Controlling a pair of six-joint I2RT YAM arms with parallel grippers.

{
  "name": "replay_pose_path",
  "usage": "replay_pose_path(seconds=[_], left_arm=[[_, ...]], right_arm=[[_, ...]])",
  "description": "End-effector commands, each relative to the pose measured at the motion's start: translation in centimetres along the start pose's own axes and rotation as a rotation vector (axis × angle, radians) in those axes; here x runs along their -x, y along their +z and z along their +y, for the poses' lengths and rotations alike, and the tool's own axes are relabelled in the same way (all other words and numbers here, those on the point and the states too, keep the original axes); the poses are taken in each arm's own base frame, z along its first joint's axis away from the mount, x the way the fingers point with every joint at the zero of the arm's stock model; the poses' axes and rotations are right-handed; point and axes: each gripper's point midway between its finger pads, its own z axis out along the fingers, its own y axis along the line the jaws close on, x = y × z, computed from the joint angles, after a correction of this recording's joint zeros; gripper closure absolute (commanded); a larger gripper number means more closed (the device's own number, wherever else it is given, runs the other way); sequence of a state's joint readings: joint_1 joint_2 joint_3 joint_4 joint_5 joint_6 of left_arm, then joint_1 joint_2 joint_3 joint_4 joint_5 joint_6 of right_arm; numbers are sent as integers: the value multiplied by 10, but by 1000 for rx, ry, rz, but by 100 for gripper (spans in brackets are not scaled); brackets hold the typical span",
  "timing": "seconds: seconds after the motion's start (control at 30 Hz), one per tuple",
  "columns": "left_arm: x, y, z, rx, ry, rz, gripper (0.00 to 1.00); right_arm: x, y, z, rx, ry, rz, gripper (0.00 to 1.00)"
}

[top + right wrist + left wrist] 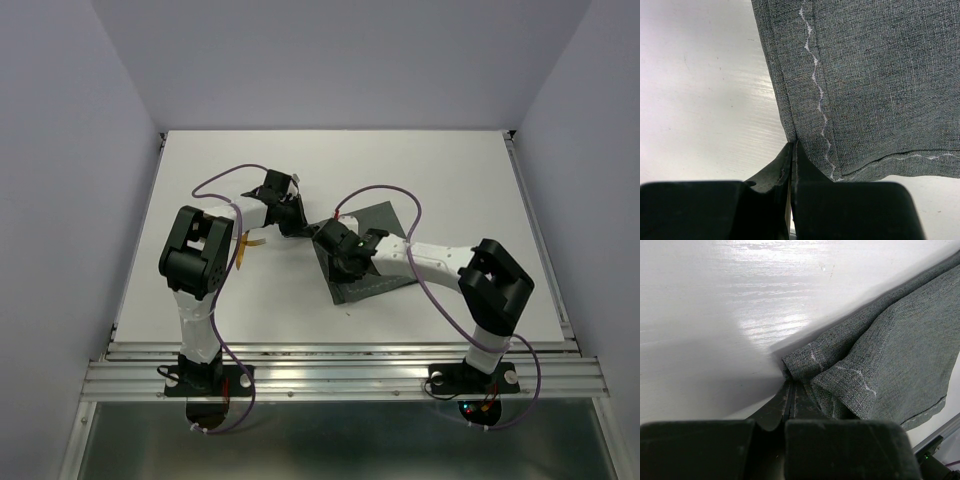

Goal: Fold the napkin into a case and place the utensils inside
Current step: Smooth out the square-folded napkin at the center of the board.

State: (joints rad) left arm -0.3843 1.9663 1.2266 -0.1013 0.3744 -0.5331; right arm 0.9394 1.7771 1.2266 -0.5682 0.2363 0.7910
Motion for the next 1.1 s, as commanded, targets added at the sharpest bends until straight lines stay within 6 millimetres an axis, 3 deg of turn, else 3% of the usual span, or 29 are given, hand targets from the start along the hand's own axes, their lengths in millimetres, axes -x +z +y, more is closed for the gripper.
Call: replay_pose_path(seconds=[0.0,0.23,0.53,0.63,0.67,0.8,0.93,1.07], left_arm=[[12,-8,-12,-32,18,-34,100],[13,-9,-14,-38,17,-37,100],[18,-17,-19,-43,21,-60,100],[20,-19,-21,-46,25,-65,100],[19,-20,-21,-44,24,-62,100],[25,-27,-22,-31,27,-86,95],[33,-38,-25,-15,38,-120,91],[50,-59,-28,30,59,-185,84]], right_arm=[[4,1,8,10,14,-25,99],[3,-1,6,6,13,-24,99],[-11,16,5,7,19,17,98],[-13,17,5,9,19,21,85],[-12,15,5,10,16,18,74],[5,0,4,9,20,-49,60],[27,-25,-4,-3,40,-151,59],[43,-50,-36,-7,130,-213,59]])
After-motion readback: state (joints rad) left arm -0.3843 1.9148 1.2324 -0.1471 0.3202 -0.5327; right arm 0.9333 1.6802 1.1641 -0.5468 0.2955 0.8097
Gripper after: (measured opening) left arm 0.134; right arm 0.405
